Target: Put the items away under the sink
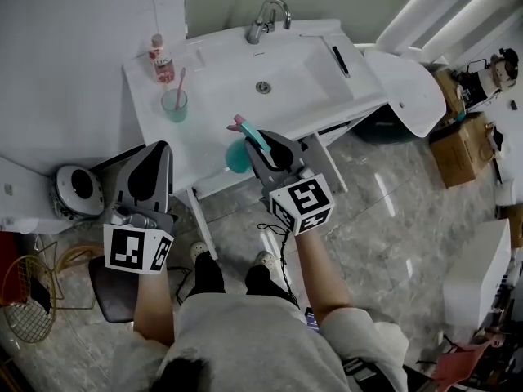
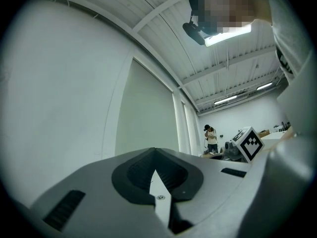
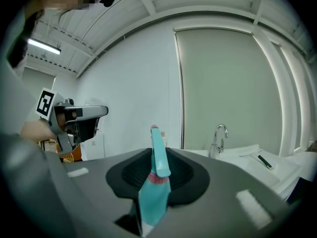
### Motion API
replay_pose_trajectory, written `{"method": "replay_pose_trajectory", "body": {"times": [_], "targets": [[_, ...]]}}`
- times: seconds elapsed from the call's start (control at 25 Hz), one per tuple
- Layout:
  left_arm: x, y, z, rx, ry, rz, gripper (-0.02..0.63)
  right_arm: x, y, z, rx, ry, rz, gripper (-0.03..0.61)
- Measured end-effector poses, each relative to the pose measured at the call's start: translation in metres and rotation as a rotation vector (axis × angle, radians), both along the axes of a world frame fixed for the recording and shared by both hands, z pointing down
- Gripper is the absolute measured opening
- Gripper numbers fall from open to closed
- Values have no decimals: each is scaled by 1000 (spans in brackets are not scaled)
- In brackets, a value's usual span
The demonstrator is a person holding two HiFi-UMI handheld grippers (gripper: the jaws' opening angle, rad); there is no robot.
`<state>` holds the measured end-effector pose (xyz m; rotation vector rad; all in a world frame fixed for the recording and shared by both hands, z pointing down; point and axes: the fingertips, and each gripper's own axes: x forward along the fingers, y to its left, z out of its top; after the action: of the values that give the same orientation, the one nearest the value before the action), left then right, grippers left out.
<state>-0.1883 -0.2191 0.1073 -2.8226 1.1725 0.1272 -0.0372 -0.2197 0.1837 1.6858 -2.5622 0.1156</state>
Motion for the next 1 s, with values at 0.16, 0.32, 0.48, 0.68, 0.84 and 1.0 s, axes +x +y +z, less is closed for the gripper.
{"method": "replay_pose_trajectory", "body": {"times": [0.16,0.32,0.48,0.68,0.84,1.0], "targets": [[30,24,-5,10,3,-1,-2,28,24,-2,5,-2,-6,94],[58,48,-6,18,4,-4,-2,53,48,-1,9,-7,-12,94],[83,69,-4,21,4,-17,-2,75,67,2,13,-15,-25,94],[104,94,7,12,15,-57,-2,95,88,13,4,-22,-58,94],[118,111,20,-4,16,-97,-2,107,100,26,-8,-24,-88,94],[130,122,34,-27,7,-113,-2,116,106,40,-21,-24,-98,94]]}}
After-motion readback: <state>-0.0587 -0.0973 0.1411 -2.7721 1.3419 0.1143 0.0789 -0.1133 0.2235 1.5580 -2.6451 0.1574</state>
